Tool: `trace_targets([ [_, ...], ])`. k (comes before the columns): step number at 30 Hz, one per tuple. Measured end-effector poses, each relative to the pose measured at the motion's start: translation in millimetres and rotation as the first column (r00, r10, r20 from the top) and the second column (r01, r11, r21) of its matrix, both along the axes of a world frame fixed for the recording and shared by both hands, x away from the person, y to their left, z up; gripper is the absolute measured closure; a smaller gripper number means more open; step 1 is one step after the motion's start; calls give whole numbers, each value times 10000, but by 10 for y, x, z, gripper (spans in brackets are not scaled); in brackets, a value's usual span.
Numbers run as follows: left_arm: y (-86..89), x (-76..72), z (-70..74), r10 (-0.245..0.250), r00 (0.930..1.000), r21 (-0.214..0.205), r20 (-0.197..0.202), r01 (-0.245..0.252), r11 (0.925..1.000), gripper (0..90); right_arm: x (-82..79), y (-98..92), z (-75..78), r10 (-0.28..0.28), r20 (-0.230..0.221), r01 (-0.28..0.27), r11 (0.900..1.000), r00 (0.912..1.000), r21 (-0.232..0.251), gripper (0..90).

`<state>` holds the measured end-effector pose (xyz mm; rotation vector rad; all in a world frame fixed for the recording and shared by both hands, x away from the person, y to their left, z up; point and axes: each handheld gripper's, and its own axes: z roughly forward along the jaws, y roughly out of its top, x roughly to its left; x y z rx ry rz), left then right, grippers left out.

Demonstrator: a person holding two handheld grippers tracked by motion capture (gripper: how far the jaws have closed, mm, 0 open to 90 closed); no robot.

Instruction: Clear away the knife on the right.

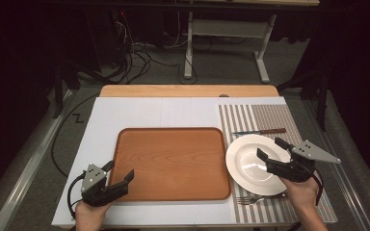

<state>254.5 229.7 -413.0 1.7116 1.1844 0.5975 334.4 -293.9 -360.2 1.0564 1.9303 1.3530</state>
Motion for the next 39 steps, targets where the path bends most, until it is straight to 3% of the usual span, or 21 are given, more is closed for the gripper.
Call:
trace_targets([
  [9,0,0,-1,-46,10000,25,-36,46,10000,237,130,47,5,-191,-131,189,9997,9997,-139,233],
  [13,-3,0,-1,-48,10000,33,-37,48,10000,237,215,39,13,-470,-485,466,9989,9977,-91,250],
  [28,-6,9,-5,-63,10000,43,-67,63,10000,237,437,38,38,-760,-663,745,9969,9949,-256,252],
  [39,-8,12,-7,-76,9999,69,-88,77,9999,237,649,30,57,-1233,-1110,1134,9894,9861,-912,282],
])
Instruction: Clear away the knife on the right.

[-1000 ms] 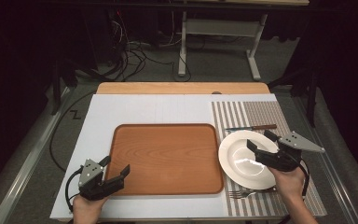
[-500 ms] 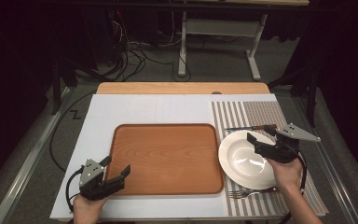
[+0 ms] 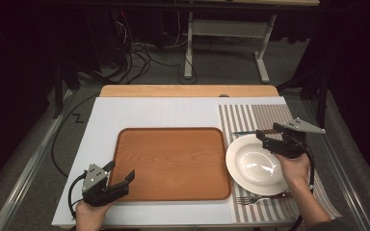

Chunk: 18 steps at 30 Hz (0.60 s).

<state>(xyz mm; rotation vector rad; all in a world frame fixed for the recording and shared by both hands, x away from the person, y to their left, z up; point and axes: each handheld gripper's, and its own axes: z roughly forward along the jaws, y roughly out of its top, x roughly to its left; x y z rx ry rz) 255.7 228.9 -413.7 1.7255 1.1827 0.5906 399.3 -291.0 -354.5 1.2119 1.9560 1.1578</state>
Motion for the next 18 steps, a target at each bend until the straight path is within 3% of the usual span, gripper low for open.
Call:
trace_targets([
  [4,4,1,1,8,10000,-6,11,-8,10000,237,71,8,8,-62,-270,56,9998,9996,-189,286],
  [9,2,1,1,17,10000,-7,30,-17,10000,238,193,10,38,-424,-887,351,9960,9952,-824,320],
  [13,3,0,2,31,10000,-9,41,-31,10000,240,307,-14,46,-670,-1475,505,9923,9868,-1130,346],
  [18,-1,2,-1,-12,10000,20,31,12,10000,241,403,-22,32,-928,-1853,650,9865,9783,-1504,366],
])
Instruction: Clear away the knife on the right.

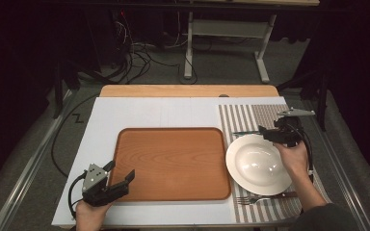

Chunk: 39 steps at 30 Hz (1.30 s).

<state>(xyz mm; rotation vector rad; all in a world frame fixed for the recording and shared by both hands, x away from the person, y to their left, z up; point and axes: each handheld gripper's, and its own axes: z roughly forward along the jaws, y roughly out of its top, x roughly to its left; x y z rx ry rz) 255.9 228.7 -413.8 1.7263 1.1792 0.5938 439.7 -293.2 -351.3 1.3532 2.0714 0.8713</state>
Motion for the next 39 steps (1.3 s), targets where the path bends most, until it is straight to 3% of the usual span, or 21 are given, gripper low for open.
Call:
trace_targets([
  [8,-9,5,-4,-31,10000,8,-12,31,10000,241,233,-13,-9,-15,-1121,-70,9972,9937,-746,376],
  [19,-24,18,-12,-93,9999,71,-84,93,9999,241,541,-88,-29,103,-2471,-416,9917,9689,-1220,408],
  [25,-26,22,-15,-134,9998,115,-136,135,9998,241,669,-108,-115,-19,-3026,-500,9852,9531,-1639,411],
  [39,-43,37,-26,-172,9995,198,-265,178,9996,241,847,-138,-292,-54,-3656,-543,9868,9307,-1527,410],
])
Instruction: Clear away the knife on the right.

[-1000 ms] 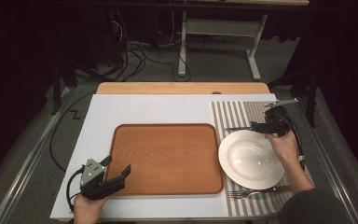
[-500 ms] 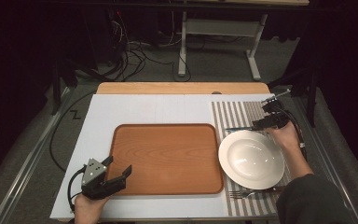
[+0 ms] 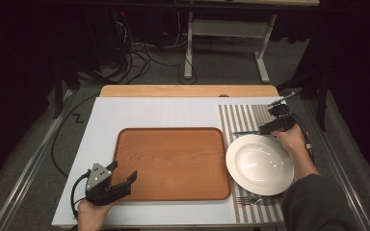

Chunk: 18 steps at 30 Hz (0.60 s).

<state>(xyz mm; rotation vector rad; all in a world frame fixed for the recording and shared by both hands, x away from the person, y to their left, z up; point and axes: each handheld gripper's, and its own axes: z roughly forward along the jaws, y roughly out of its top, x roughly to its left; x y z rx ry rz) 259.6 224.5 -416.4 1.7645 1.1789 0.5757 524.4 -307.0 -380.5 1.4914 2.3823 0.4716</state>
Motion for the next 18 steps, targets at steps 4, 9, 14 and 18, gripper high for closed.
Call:
trace_targets([
  [4,-6,-2,-1,-20,10000,29,-7,20,10000,241,27,2,-42,0,-125,-1,10000,9999,-98,410],
  [9,-15,1,-4,-42,10000,65,-31,42,10000,240,49,-11,-80,-13,-263,8,9998,9997,-177,407],
  [14,-14,3,-5,-49,10000,56,-47,50,10000,241,50,-32,-97,97,-227,-99,9999,9997,-56,394],
  [18,-17,3,-5,-67,10000,85,-62,67,9999,241,60,-12,-116,178,-176,-179,9998,9997,-74,388],
])
